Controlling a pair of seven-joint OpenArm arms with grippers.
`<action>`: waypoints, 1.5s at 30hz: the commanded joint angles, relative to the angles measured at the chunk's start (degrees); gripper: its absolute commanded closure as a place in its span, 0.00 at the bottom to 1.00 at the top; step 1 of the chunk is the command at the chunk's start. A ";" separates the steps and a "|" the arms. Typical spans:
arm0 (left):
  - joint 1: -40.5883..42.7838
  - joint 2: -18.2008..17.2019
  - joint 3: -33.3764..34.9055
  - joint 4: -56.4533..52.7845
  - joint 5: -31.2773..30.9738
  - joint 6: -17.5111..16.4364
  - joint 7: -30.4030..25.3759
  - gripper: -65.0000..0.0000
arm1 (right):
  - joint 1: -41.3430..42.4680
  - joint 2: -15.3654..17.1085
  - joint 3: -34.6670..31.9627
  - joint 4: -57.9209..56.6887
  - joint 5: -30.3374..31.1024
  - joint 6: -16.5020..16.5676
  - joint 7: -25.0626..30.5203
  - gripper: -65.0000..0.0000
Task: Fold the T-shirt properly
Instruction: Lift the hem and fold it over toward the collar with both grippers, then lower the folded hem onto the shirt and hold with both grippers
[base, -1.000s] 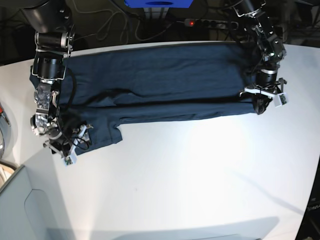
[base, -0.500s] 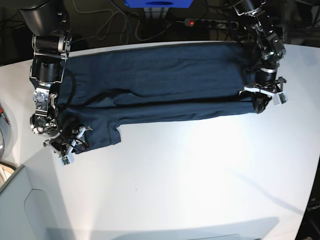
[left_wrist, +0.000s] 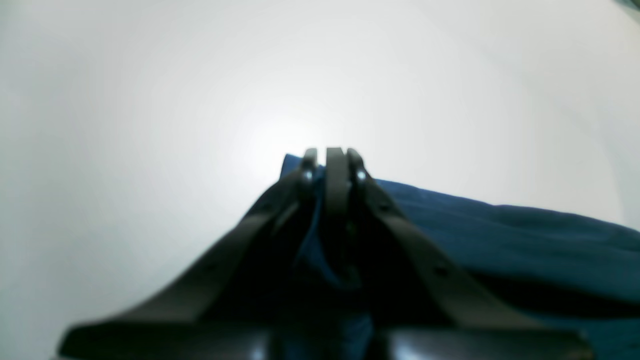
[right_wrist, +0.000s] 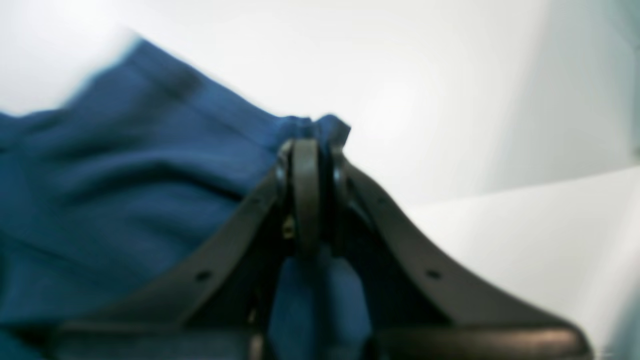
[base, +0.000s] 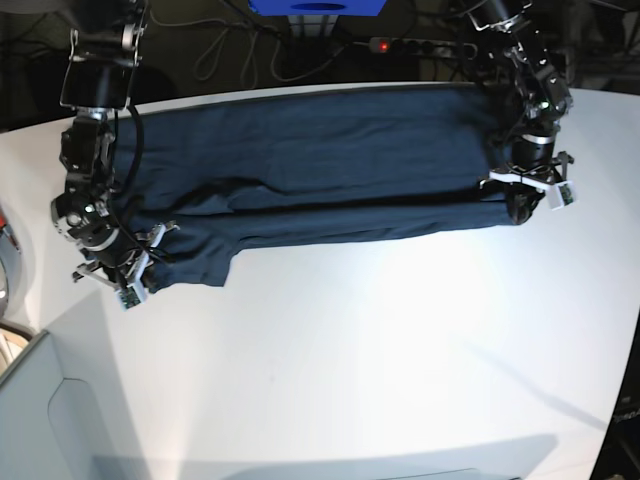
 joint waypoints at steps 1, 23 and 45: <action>-0.32 -0.53 -0.09 1.02 -0.75 -0.23 -1.55 1.00 | -0.82 0.37 0.91 5.19 1.13 -0.05 0.72 1.00; 3.11 0.17 -0.27 8.76 -0.75 -0.23 -1.64 1.00 | -31.51 -5.34 8.74 37.19 1.13 0.03 1.34 1.00; -0.58 -0.27 0.08 -0.29 -0.75 -0.23 -1.64 1.00 | -36.43 -5.43 17.97 37.19 0.86 9.88 4.50 1.00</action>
